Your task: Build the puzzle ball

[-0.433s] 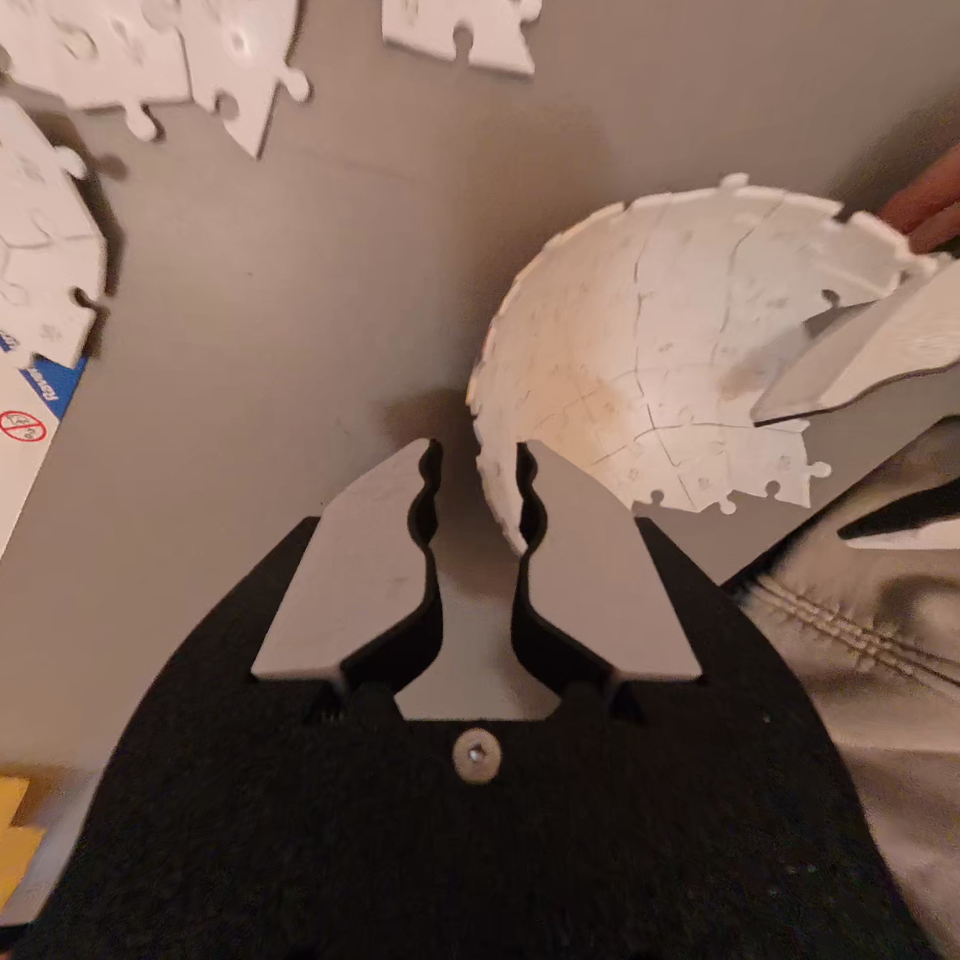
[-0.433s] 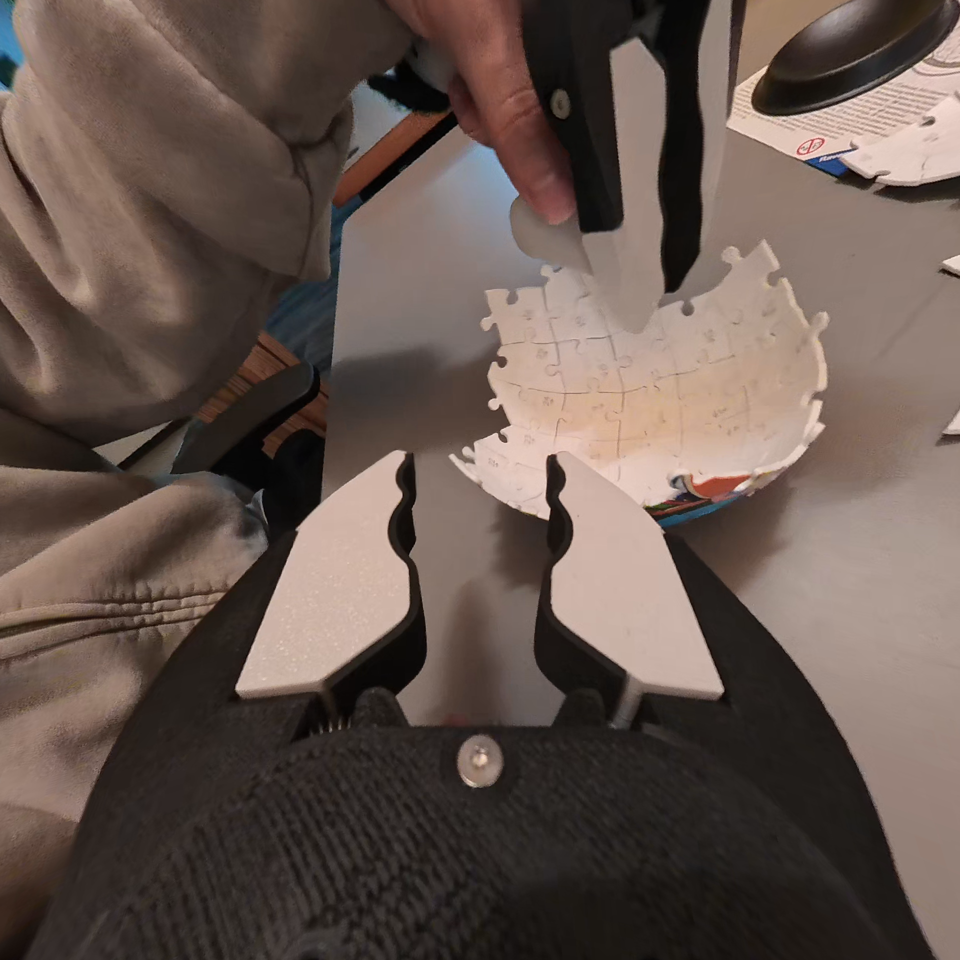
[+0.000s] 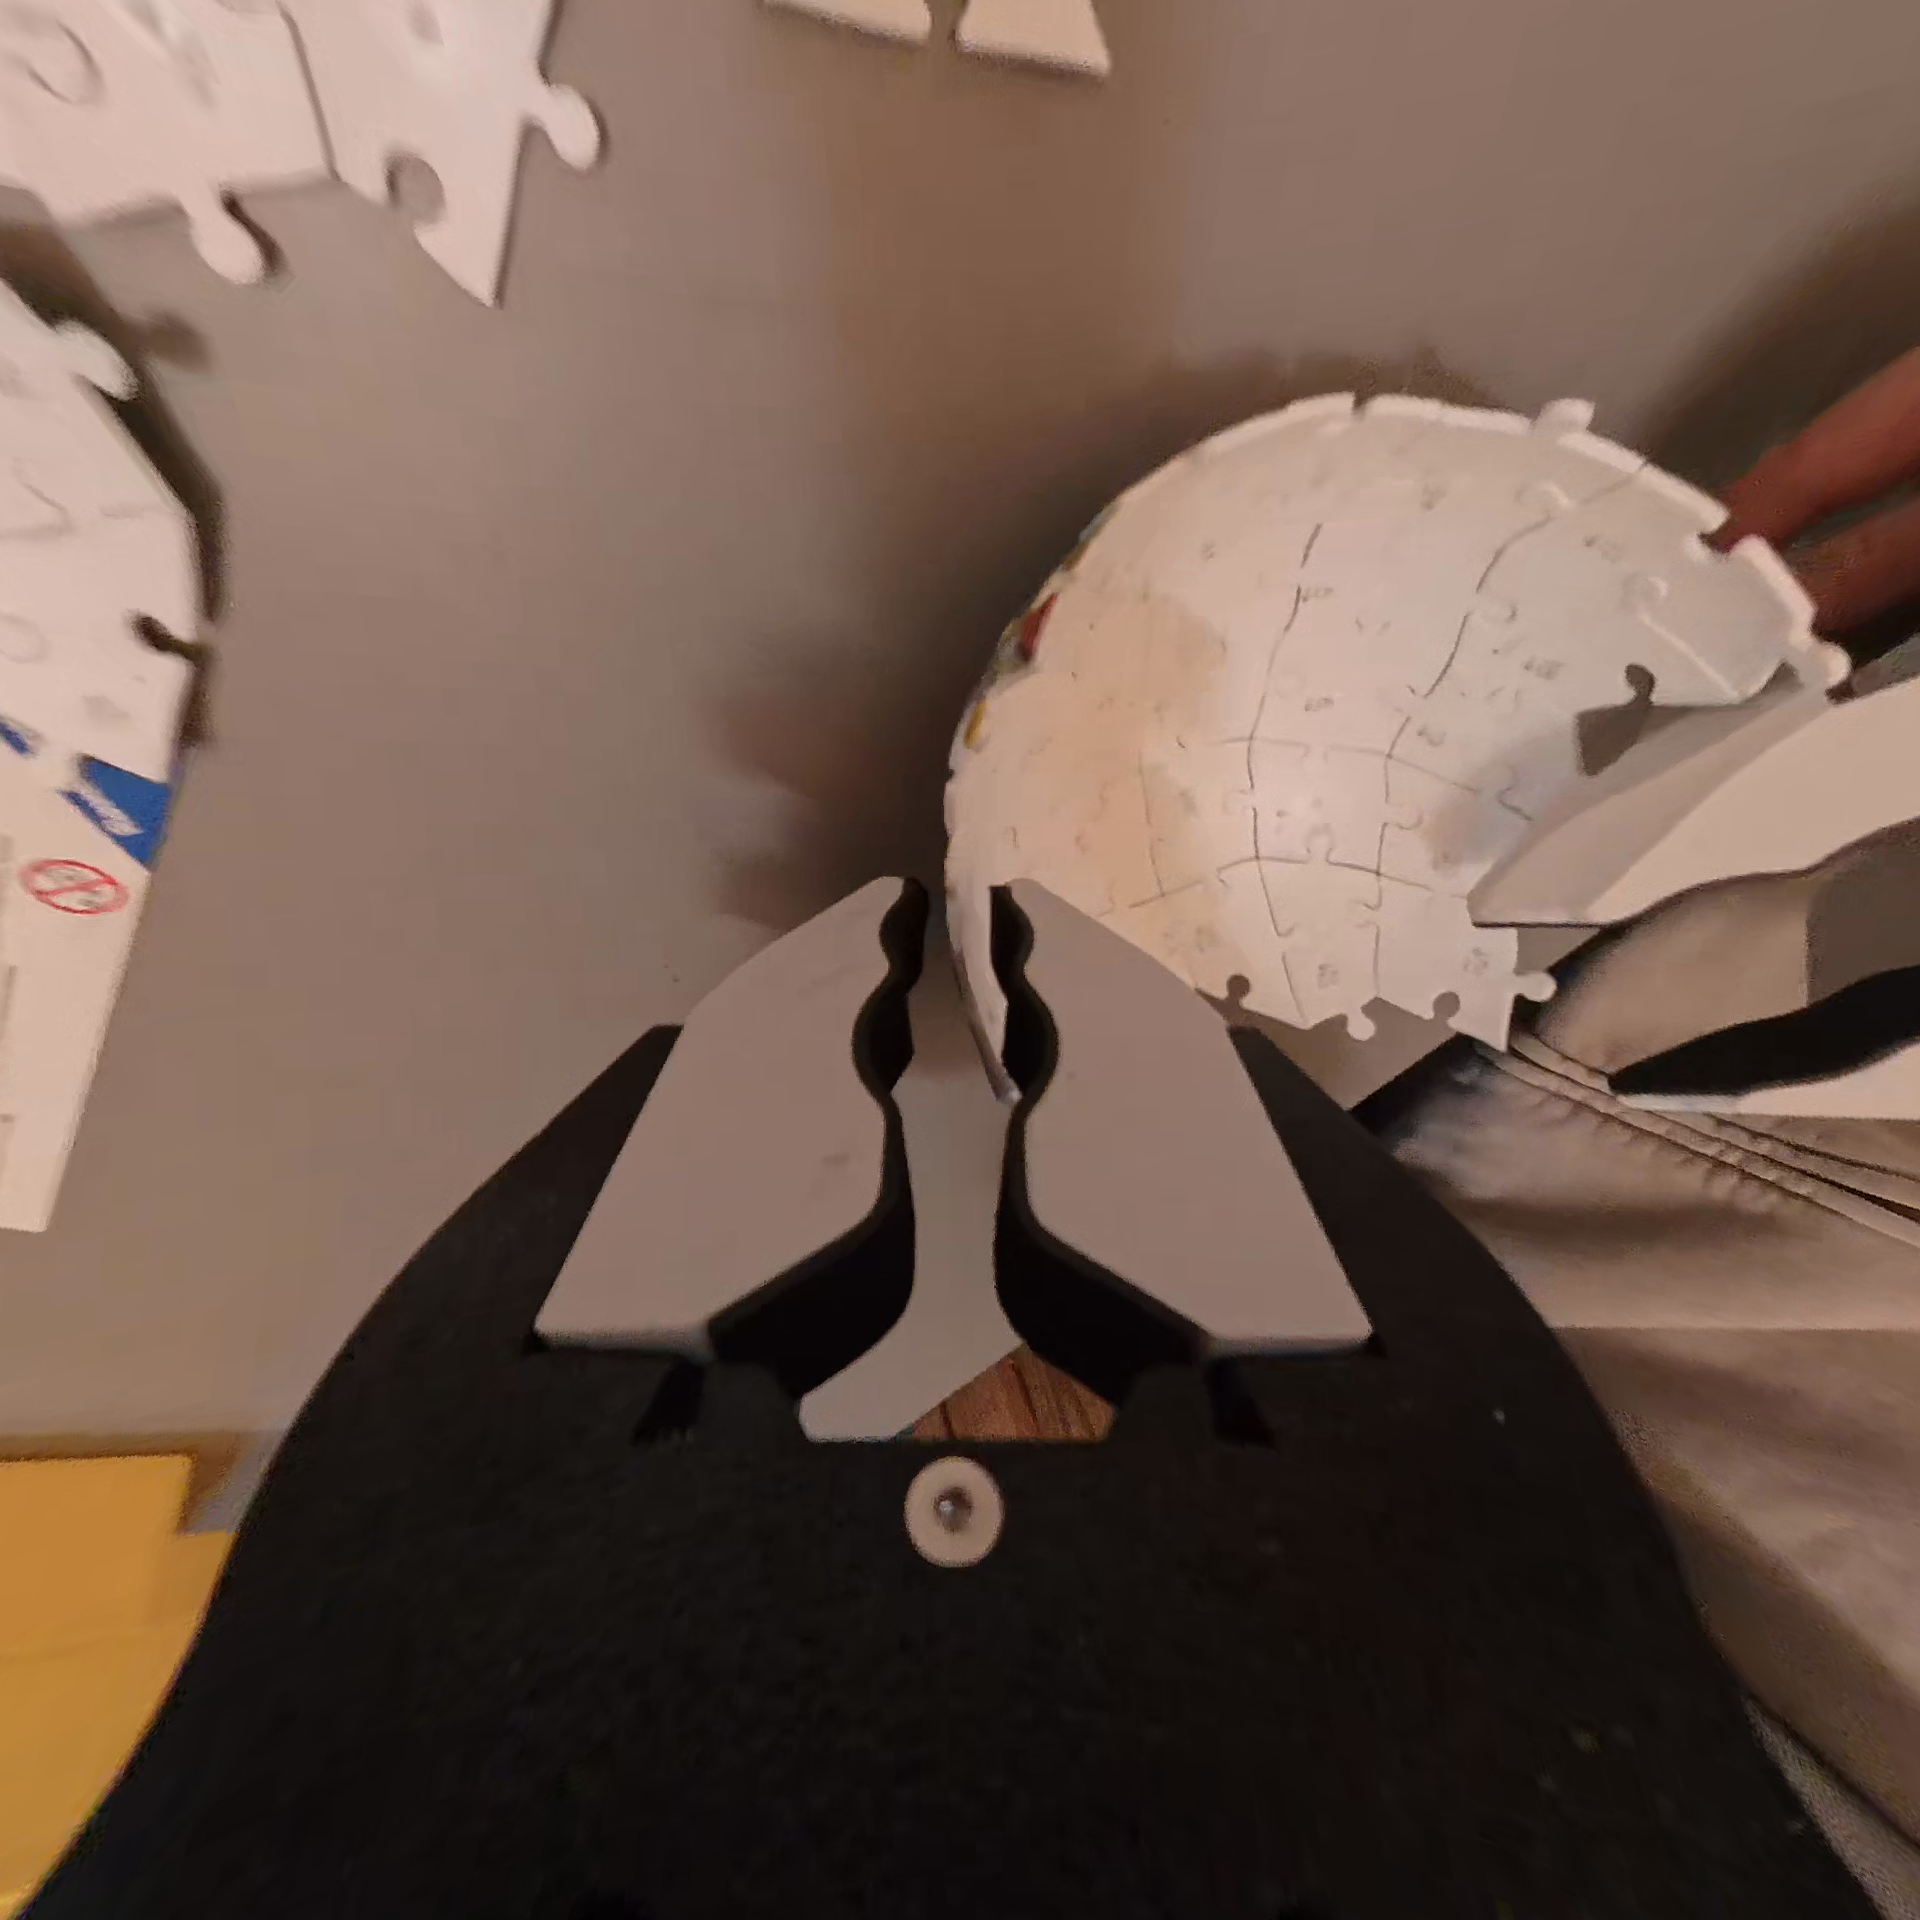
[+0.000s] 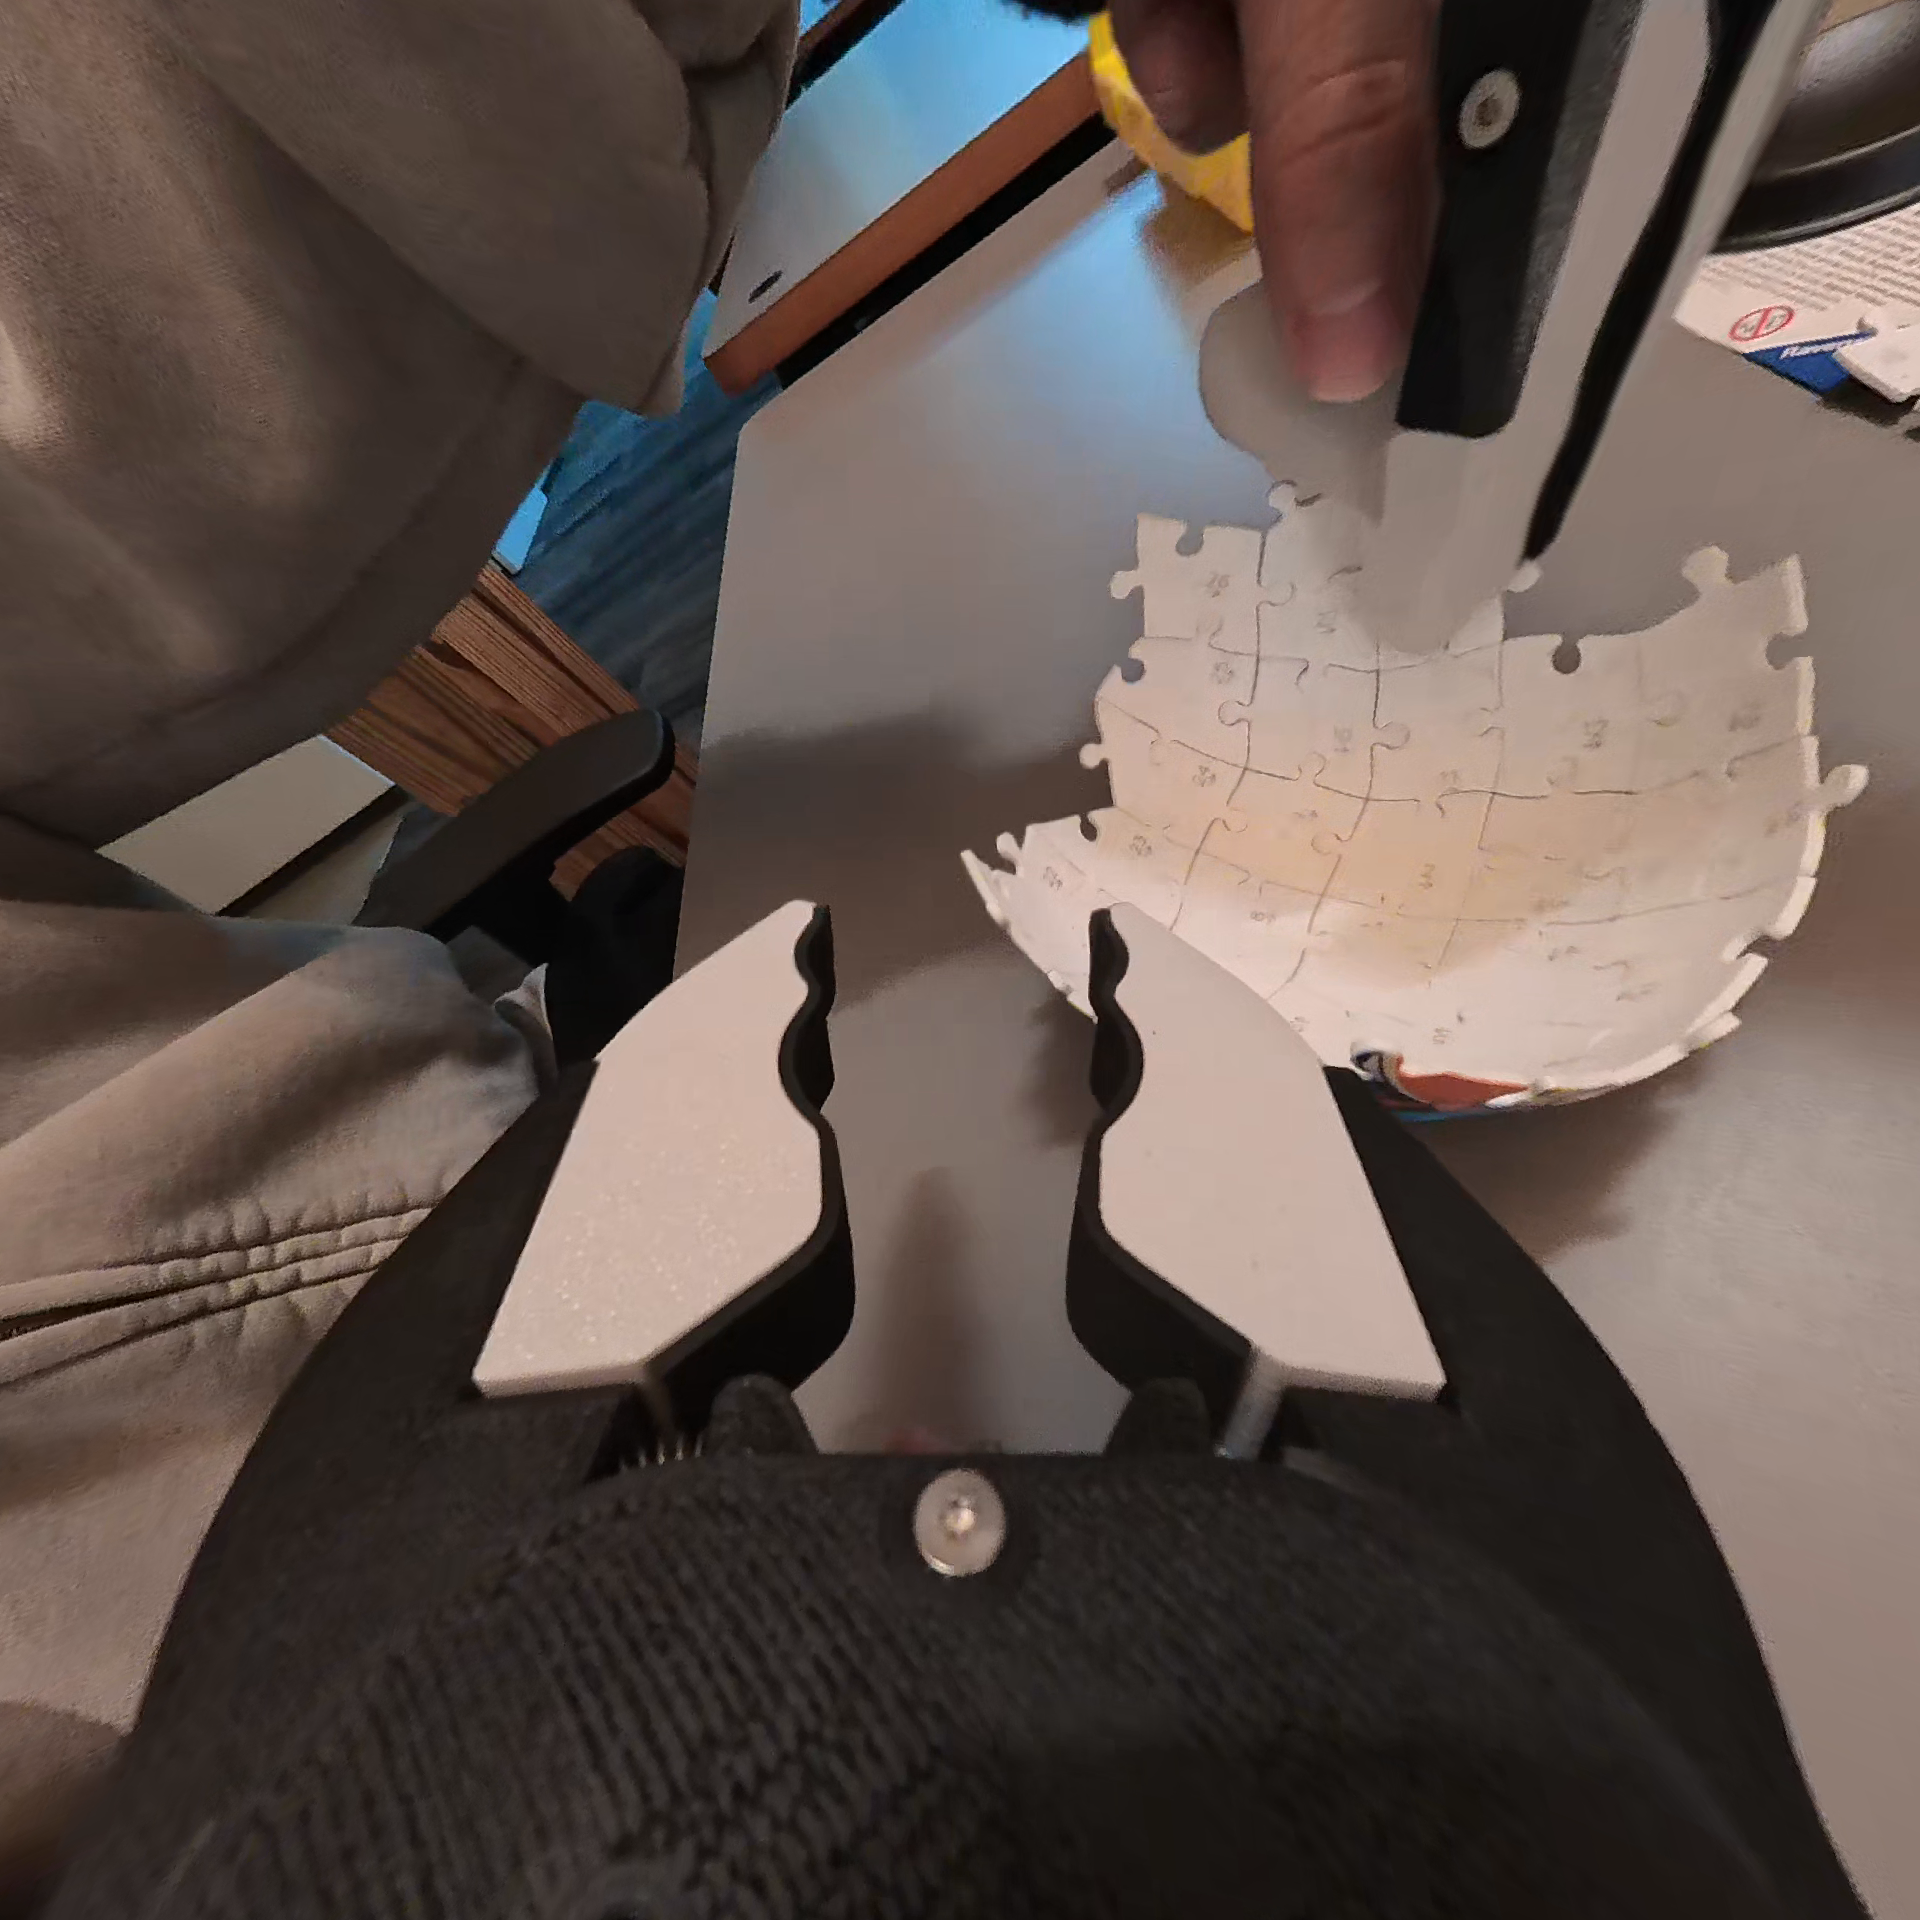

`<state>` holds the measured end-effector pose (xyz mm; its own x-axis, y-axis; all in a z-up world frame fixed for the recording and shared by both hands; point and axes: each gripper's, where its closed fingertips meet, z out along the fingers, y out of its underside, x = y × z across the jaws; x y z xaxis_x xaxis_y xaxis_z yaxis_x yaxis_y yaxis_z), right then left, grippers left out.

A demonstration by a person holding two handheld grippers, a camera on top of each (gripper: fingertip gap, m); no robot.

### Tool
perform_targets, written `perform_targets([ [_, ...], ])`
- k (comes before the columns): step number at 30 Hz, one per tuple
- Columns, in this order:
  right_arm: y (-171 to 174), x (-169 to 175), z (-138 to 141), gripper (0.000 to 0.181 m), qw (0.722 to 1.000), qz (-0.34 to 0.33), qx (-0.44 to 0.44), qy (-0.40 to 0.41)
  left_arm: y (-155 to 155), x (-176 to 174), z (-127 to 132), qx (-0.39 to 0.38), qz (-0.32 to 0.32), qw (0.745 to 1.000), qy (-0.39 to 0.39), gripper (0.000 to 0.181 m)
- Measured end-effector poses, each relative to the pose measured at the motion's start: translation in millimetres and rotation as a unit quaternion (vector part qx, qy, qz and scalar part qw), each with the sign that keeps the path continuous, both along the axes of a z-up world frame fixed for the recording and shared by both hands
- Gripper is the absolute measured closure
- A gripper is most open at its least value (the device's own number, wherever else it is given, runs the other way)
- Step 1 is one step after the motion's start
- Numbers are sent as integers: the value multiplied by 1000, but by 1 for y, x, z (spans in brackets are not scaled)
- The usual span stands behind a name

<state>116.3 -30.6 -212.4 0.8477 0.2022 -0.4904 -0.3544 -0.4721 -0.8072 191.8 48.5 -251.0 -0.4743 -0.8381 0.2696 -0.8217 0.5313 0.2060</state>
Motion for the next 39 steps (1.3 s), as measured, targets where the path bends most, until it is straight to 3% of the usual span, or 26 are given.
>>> perform_targets([
  [1, 0, 0, 0, 134, 1000, -1, 1, 0, 0, 5, 1, 9, -6, 1000, -9, 167],
  [9, -1, 3, -7, 134, 1000, -5, -9, -15, -2, 1, 4, 66, -57, 995, 56, 173],
  [15, 2, 1, -6, 134, 1000, -4, -4, -14, 10, -5, -1, 98, -25, 991, 83, 169],
  [19, 5, 2, -5, 135, 1000, -9, -1, -10, 10, -8, -5, 84, -14, 993, 86, 177],
  [39, 9, 0, -3, 137, 1000, -12, 2, -15, 13, -10, -7, 79, 14, 994, 80, 178],
])
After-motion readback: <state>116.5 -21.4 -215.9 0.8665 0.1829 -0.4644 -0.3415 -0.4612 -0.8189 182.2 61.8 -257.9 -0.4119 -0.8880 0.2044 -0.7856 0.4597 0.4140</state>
